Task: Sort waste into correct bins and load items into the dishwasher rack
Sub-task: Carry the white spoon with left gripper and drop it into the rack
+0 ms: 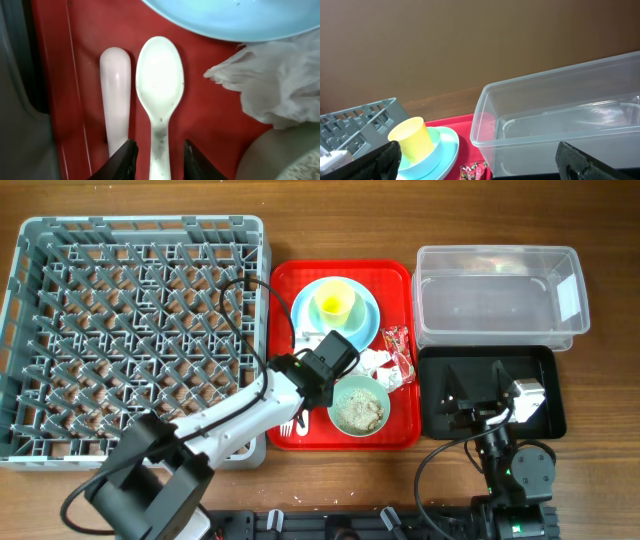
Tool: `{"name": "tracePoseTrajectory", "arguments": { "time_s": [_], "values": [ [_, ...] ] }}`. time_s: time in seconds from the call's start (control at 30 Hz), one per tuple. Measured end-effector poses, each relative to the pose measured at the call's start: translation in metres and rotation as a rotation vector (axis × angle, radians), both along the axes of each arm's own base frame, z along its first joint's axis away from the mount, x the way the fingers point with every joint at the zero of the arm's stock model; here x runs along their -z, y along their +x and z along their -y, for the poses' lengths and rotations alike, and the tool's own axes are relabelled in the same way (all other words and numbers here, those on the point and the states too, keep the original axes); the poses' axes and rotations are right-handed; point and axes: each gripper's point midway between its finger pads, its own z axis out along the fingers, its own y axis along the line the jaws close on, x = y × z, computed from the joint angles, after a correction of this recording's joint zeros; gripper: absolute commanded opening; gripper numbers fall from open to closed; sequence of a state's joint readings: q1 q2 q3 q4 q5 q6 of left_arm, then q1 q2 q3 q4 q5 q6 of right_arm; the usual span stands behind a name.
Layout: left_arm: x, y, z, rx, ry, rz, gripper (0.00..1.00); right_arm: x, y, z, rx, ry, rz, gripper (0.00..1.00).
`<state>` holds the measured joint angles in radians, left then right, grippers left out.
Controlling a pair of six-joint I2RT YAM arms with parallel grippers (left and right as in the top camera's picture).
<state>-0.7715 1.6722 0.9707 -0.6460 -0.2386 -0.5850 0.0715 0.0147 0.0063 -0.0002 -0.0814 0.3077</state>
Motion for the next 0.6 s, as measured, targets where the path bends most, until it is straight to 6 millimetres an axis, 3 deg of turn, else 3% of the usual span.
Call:
{"name": "tracePoseTrajectory", "arguments": {
  "time_s": [0.2, 0.27, 0.37, 0.6],
  "values": [
    [0.027, -0.003, -0.003, 0.000, 0.050, -0.051, 0.31, 0.000, 0.000, 0.000, 0.000, 0.000, 0.000, 1.00],
    [0.027, 0.001, 0.002, 0.001, 0.034, -0.041, 0.31, 0.000, 0.000, 0.000, 0.000, 0.000, 0.000, 1.00],
    [0.027, 0.006, 0.007, -0.001, 0.022, -0.033, 0.05, 0.000, 0.000, 0.000, 0.000, 0.000, 0.000, 1.00],
    [0.018, 0.011, 0.015, 0.002, -0.011, -0.011, 0.04, 0.000, 0.000, 0.000, 0.000, 0.000, 0.000, 1.00]
  ]
}}
